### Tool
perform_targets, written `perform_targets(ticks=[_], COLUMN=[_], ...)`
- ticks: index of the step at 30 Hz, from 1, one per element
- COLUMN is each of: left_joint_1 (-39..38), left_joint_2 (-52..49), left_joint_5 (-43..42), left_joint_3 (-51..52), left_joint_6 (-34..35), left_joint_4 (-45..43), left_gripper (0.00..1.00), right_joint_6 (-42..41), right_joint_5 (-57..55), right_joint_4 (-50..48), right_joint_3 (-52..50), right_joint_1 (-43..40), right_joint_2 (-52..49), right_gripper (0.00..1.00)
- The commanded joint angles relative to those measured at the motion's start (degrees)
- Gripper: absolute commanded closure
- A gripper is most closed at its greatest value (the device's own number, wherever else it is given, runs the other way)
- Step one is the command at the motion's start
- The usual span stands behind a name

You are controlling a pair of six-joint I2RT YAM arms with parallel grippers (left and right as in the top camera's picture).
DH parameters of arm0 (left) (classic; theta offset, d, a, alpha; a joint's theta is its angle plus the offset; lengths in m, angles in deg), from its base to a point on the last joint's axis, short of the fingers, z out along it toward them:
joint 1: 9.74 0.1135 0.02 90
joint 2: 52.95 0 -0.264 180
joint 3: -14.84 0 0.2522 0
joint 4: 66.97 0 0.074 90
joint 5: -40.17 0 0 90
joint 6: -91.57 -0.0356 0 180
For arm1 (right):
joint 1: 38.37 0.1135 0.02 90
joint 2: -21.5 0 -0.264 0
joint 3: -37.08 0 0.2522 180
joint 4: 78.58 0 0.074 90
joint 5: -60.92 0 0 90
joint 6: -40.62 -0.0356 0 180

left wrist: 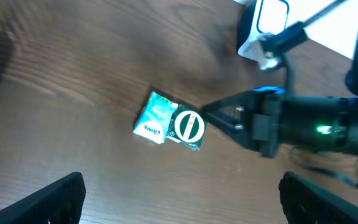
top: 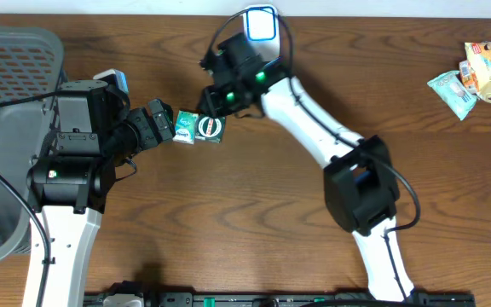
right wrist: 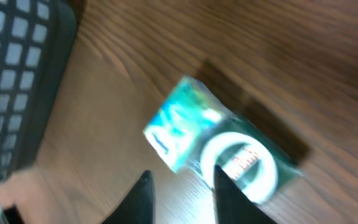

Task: Scan the item barcode

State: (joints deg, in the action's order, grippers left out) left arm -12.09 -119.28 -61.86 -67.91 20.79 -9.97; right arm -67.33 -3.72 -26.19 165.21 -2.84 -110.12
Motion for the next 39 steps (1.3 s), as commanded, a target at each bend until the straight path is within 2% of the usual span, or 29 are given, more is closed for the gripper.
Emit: perform_targets(ticks=[1, 2, 3, 11, 19, 26, 29, 35, 39], left_joint_1=[0.2, 0.2, 0.2, 0.2, 0.2, 0.2, 0.2, 0.2, 0.2], left_joint_2=[0.04, 0.04, 0.04, 0.04, 0.04, 0.04, 0.04, 0.04, 0.04], left_joint_5=[0.35, 0.35, 0.35, 0.35, 0.35, 0.35, 0.35, 0.35, 0.35], left_joint_3=[-0.87, -0.87, -0.87, -0.87, -0.87, -0.87, -0.87, -0.87, -0.87], left_joint_6=[-0.98, -0.98, -0.98, -0.98, -0.98, -0.98, -0.98, -0.98, -0.98], left_joint_4=[0.02, 0.02, 0.02, 0.02, 0.02, 0.02, 0.02, 0.02, 0.02], left_gripper=[0.02, 0.03, 0.02, 0.02, 0.02, 0.02, 0.02, 0.02, 0.02], right_joint_6=[-5.86, -6.4, -7.74, -12.46, -11.52, -11.45, -7.06, -4.7, -4.66], right_joint_5=[-5.35, -5.35, -5.38, -5.09, -5.42, -16.81, -19.54, -20.22, -16.24], right_joint_4=[-2.38, -3.28, -4.2, -5.77, -6.32, 2.1, 7.39, 13.55, 13.29], right_joint_3=[-0.07, -0.07, -0.07, -0.07, -0.07, -0.04, -0.04, -0.04, -0.04], right_joint_1=[1.92, 2.34, 2.86, 4.17, 5.11, 2.84, -0.44, -5.31, -6.62], right_joint_2=[-0.11, -0.63, -1.16, -5.79, -8.68, -8.52, -7.63, -4.24, -0.87], right_gripper=[0.49, 0.41, 0.4, 0.39, 0.5, 0.53, 0.51, 0.48, 0.46])
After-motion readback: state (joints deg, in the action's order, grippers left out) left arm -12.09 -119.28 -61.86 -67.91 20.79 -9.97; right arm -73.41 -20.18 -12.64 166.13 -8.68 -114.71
